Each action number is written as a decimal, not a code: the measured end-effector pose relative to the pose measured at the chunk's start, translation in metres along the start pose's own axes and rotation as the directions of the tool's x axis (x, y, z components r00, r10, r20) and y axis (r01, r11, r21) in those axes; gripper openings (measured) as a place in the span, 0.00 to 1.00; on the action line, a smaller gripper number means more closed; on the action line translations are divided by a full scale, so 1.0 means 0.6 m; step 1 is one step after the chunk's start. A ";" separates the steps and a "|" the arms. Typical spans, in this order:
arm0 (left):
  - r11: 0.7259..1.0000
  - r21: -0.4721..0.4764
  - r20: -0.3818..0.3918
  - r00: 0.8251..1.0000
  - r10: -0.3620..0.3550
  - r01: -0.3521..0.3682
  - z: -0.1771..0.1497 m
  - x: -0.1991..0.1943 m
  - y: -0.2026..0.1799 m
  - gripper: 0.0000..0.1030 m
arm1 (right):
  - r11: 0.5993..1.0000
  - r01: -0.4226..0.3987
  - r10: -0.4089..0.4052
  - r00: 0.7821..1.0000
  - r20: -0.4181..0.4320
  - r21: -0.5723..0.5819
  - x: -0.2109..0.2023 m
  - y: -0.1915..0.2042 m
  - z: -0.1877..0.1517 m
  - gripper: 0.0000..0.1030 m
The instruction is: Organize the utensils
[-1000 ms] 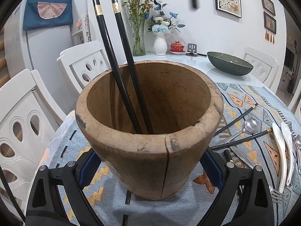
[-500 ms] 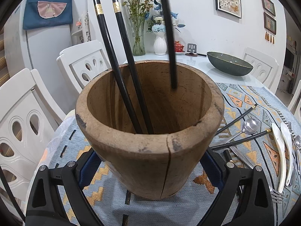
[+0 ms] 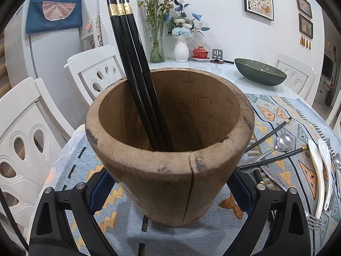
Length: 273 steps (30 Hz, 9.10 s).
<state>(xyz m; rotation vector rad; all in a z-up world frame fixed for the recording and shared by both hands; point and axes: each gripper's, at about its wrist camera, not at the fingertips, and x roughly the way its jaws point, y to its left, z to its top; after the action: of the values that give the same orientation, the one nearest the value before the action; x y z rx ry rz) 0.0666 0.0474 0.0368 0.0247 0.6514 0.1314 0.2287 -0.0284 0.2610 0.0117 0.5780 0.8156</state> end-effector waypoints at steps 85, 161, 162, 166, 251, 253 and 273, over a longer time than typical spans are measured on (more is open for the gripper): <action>1.000 -0.016 -0.027 0.999 -0.020 0.020 0.003 0.013 0.014 0.95 | 0.797 0.284 0.099 0.809 -0.579 0.533 0.121 -0.238 -0.381 0.06; 1.000 -0.004 -0.025 1.000 -0.002 0.002 0.007 0.012 0.013 0.95 | 0.847 0.191 0.141 0.819 -0.556 0.496 0.089 -0.198 -0.374 0.07; 1.000 -0.004 -0.026 1.000 -0.002 0.002 0.007 0.012 0.014 0.95 | 0.848 0.177 0.145 0.830 -0.539 0.500 0.083 -0.196 -0.370 0.07; 1.000 0.000 -0.024 1.000 0.003 -0.003 0.008 0.011 0.013 0.95 | 0.850 0.127 0.158 0.865 -0.477 0.511 0.059 -0.192 -0.350 0.07; 1.000 -0.007 -0.022 1.000 -0.007 0.006 0.004 0.011 0.010 0.95 | 0.958 0.032 0.014 0.987 -0.160 0.283 -0.044 -0.093 -0.016 0.19; 1.000 -0.008 -0.022 1.000 -0.007 0.007 0.004 0.011 0.010 0.95 | 0.943 0.055 0.012 0.980 -0.198 0.328 -0.034 -0.110 -0.035 0.19; 1.000 -0.008 -0.024 1.000 -0.008 0.007 0.004 0.012 0.011 0.96 | 0.740 0.245 0.075 0.895 -0.440 0.626 -0.009 -0.238 -0.236 0.20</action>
<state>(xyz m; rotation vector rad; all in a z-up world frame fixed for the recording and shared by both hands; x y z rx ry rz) 0.0729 0.0550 0.0350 0.0133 0.6747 0.1271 0.2542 -0.1606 0.1114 0.4770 1.2850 0.4699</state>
